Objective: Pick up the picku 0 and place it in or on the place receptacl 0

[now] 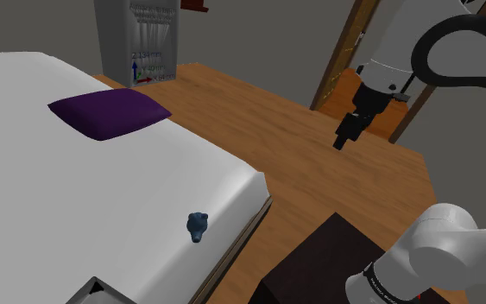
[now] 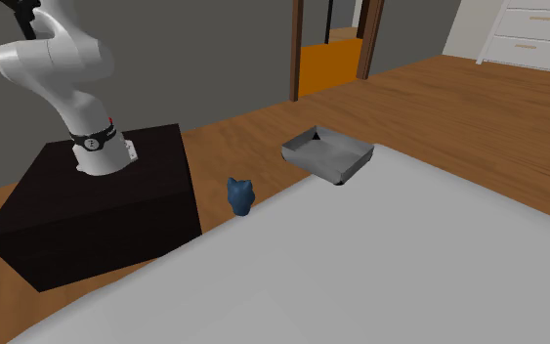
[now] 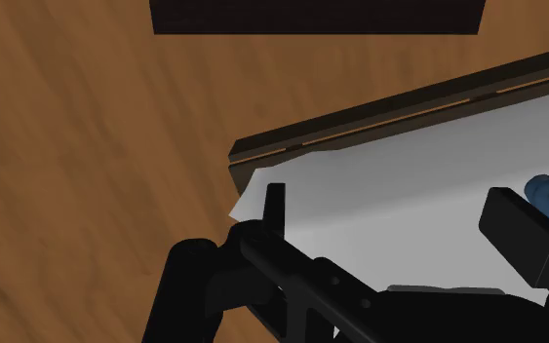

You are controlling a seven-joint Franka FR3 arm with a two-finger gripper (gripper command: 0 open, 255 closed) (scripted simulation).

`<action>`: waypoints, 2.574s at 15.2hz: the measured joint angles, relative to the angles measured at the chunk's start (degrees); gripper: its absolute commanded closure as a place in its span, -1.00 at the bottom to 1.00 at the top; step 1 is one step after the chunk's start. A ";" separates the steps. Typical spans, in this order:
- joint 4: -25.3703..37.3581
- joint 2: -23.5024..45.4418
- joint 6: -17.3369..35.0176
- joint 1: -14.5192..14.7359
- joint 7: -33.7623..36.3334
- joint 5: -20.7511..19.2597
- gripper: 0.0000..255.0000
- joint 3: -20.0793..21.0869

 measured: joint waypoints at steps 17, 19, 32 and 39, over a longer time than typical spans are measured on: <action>-4.54 17.64 23.48 4.66 12.99 9.32 -1.00 13.08; -2.95 22.28 26.84 4.68 14.67 9.49 -1.00 14.84; 9.99 49.75 42.43 6.22 29.19 2.40 -1.00 23.60; 14.89 60.23 47.58 8.96 35.52 -3.59 -1.00 23.71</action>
